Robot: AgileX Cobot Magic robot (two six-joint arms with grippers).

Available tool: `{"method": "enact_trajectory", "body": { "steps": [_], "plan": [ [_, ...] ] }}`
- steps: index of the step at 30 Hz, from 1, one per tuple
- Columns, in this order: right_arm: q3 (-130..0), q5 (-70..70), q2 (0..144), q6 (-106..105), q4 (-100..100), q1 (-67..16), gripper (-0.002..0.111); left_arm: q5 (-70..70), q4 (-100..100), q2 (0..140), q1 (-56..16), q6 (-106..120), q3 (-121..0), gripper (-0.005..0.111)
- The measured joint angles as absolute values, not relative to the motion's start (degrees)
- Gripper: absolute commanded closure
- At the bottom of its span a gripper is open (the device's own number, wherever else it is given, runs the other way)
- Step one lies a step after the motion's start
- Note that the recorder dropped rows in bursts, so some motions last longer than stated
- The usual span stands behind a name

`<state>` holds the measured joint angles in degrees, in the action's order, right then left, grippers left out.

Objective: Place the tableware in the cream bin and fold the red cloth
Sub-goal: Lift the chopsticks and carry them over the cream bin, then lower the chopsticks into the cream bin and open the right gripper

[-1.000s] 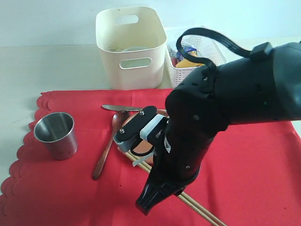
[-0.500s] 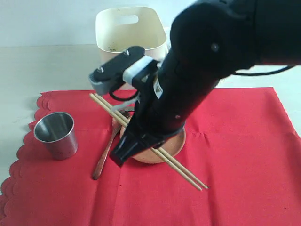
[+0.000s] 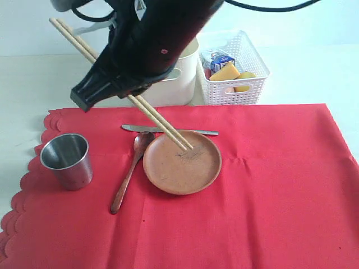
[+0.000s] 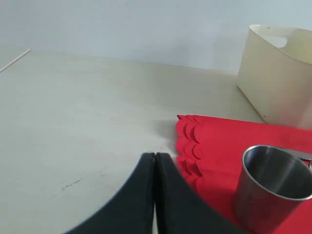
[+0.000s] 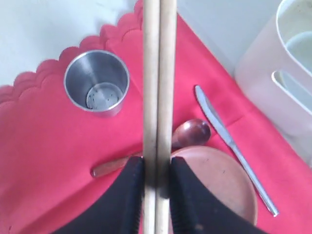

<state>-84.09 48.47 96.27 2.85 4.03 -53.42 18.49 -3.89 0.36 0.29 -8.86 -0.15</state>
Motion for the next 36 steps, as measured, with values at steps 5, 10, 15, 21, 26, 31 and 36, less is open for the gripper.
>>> {"method": "enact_trajectory", "body": {
  "steps": [5,10,15,21,26,31,36],
  "plan": [
    [-89.80,48.55,99.07,2.85,4.24,-51.97,0.108,18.49,-3.89,0.36,0.29,-8.86,-0.15,0.106],
    [-95.54,48.55,102.06,2.85,4.36,-48.89,0.108,18.49,-3.89,0.36,0.29,-8.86,-0.15,0.106],
    [-101.57,48.55,105.57,2.85,4.36,-45.89,0.108,18.49,-3.89,0.36,0.29,-8.86,-0.15,0.106],
    [-107.78,48.26,110.84,2.85,4.20,-43.07,0.108,18.49,-3.89,0.36,0.29,-8.86,-0.15,0.106],
    [-112.34,46.40,114.93,2.98,2.30,-40.40,0.108,18.49,-3.89,0.36,0.29,-8.86,-0.15,0.106],
    [-115.99,42.84,118.55,3.22,0.59,-38.83,0.108,18.49,-3.89,0.36,0.29,-8.86,-0.15,0.106],
    [-118.24,37.78,121.88,3.22,0.00,-38.70,0.108,18.49,-3.89,0.36,0.29,-8.86,-0.15,0.106]
  ]
}}
